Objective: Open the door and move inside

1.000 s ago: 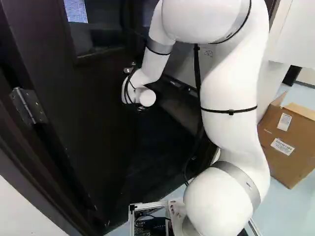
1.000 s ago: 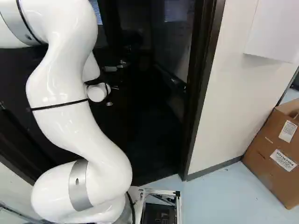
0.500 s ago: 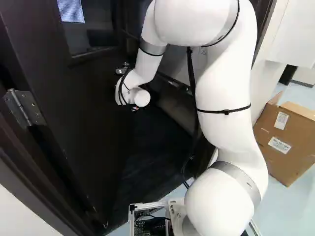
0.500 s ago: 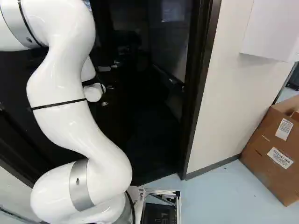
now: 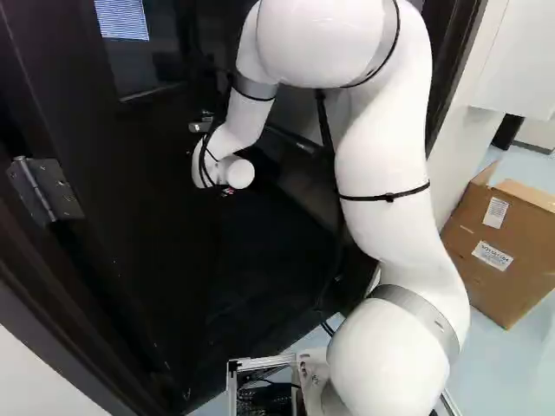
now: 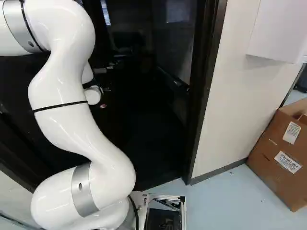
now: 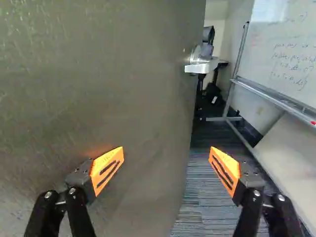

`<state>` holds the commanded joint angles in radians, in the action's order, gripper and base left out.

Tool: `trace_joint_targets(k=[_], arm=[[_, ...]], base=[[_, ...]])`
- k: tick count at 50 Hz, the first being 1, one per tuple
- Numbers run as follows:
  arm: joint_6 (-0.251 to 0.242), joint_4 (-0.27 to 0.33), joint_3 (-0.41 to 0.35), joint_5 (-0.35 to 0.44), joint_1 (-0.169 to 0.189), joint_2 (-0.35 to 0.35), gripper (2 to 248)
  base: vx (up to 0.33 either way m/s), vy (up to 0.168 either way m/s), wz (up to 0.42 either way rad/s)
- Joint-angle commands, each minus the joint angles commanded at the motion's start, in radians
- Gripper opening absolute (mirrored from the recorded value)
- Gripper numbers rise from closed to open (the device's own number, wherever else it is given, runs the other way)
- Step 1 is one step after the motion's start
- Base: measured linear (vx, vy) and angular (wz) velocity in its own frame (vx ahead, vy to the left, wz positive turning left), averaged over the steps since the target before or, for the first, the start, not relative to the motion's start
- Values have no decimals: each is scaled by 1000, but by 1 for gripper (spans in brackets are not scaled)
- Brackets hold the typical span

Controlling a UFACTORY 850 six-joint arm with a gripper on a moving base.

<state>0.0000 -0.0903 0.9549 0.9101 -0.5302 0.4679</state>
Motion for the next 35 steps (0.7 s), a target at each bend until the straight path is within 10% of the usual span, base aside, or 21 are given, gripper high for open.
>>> trace_joint_targets(k=[35], arm=[[0, 94, 99, 0, -69, 76, 247]], base=[[0, 0, 0]])
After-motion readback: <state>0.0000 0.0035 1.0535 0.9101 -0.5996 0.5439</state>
